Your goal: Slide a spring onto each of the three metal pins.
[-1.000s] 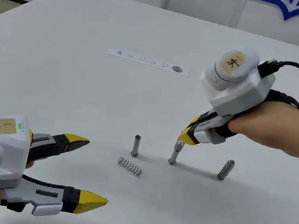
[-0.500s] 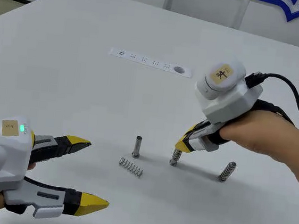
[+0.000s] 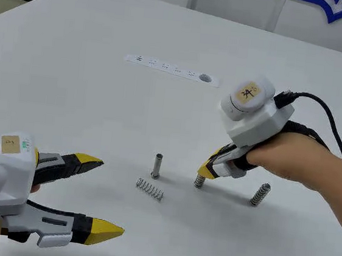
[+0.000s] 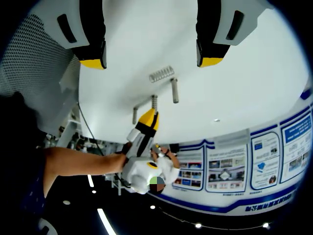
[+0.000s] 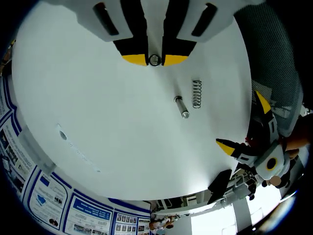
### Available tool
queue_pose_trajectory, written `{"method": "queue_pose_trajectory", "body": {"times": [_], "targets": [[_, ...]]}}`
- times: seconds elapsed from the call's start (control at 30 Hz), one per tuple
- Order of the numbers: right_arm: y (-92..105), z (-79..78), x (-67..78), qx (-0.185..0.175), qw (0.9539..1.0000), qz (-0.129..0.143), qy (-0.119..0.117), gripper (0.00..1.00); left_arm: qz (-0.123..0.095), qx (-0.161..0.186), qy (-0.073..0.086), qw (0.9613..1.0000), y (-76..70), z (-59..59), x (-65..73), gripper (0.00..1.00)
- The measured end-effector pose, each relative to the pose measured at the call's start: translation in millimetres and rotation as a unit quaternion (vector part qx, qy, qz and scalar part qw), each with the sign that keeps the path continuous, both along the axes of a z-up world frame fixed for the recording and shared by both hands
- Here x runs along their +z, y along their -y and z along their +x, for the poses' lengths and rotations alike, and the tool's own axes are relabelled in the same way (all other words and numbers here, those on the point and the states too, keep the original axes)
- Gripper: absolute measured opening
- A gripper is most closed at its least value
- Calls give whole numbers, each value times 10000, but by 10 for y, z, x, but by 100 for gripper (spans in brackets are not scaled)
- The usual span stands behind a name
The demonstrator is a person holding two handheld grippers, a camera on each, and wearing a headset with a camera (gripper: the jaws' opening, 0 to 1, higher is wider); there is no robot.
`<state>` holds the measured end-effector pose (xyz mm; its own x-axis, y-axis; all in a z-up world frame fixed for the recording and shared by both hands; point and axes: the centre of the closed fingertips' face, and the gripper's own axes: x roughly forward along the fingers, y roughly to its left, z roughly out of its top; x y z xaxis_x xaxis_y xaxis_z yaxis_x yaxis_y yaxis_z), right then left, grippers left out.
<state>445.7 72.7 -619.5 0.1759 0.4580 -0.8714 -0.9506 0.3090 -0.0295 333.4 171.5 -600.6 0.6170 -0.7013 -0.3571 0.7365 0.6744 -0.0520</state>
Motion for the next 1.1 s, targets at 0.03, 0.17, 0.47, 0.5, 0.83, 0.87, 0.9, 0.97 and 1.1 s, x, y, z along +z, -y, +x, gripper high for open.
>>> {"method": "queue_pose_trajectory", "body": {"times": [0.03,0.17,0.47,0.5,0.83,0.87,0.9,0.97,1.1], "targets": [[2,-1,1,12,10000,2,23,12,-5,-1,5,10000,1,2,1,76],[2,3,21,60,9999,41,78,15,-9,-6,-1,10000,5,3,-8,76],[13,-1,198,76,9992,219,336,17,-8,-33,17,10000,20,24,12,76],[8,-7,221,85,9990,242,365,17,-2,-35,20,10000,21,25,13,76],[-225,-170,350,351,9973,445,467,17,10,-62,-1,10000,48,10,1,76],[-257,-196,351,401,9971,457,457,17,4,-48,10,10000,41,17,10,76],[-283,-214,349,430,9970,469,450,17,4,-41,16,10000,36,20,12,76],[-339,-266,332,503,9967,482,414,17,0,-26,27,10000,27,23,22,76],[-434,-360,276,637,9962,479,353,17,3,-10,23,10000,19,16,17,76]]}}
